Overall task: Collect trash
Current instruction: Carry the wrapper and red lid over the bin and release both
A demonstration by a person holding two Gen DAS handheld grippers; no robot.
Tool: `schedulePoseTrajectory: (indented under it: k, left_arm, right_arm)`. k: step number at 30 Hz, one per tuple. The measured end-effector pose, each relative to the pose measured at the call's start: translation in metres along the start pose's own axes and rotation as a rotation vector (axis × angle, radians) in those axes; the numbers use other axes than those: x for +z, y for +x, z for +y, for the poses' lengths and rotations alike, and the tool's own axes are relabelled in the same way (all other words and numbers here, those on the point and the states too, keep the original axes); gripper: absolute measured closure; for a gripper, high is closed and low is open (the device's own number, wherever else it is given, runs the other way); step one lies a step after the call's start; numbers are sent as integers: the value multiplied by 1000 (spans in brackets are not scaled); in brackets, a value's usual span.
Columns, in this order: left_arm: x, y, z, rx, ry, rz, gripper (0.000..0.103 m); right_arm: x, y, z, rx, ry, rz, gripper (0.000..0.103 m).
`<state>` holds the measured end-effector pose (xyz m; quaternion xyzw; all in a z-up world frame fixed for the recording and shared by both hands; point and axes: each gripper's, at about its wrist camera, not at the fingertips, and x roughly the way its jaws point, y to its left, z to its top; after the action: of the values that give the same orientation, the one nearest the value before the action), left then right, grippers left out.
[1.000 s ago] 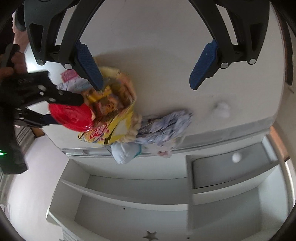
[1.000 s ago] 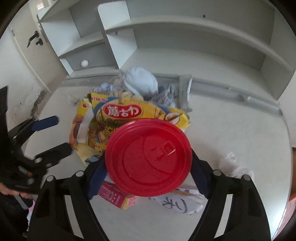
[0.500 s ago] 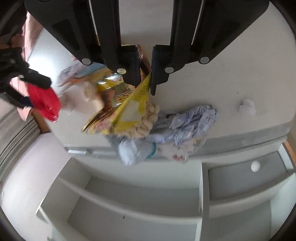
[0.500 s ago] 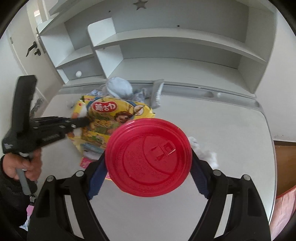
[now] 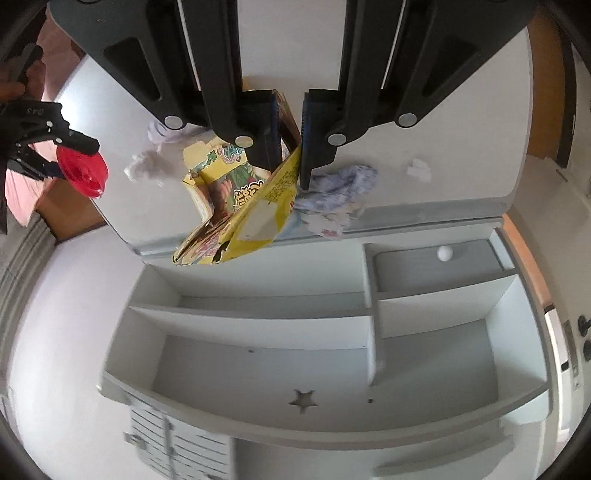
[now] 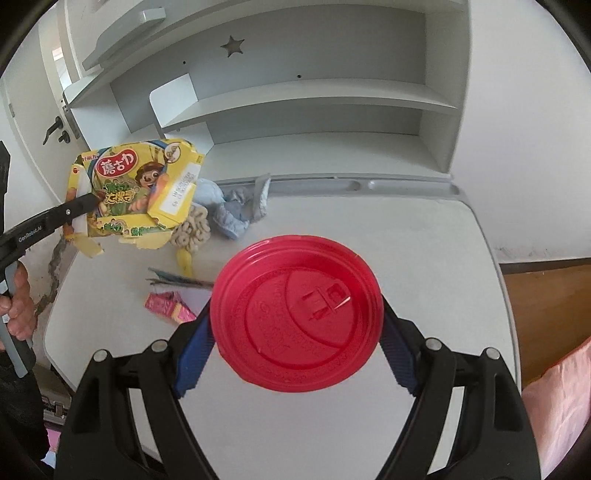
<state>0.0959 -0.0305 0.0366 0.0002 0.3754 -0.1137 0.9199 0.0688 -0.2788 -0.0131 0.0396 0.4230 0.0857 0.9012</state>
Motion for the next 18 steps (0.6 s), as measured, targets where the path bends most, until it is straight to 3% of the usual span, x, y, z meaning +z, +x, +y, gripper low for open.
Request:
schedulePoseTrajectory:
  k: [6,9,18]
  left_arm:
    - [-17,-8,-68,-78,80,8,95]
    - [-29,-5,-123,-168,135,27,95]
    - [-85,17,-305,-406,359,128,95]
  right_arm:
    - [-39,-44,-46,-63,73,-41,25]
    - [-70,-73,-85,-121,150,-67,25]
    - [-209,-143,-223,-348,453,-61,24]
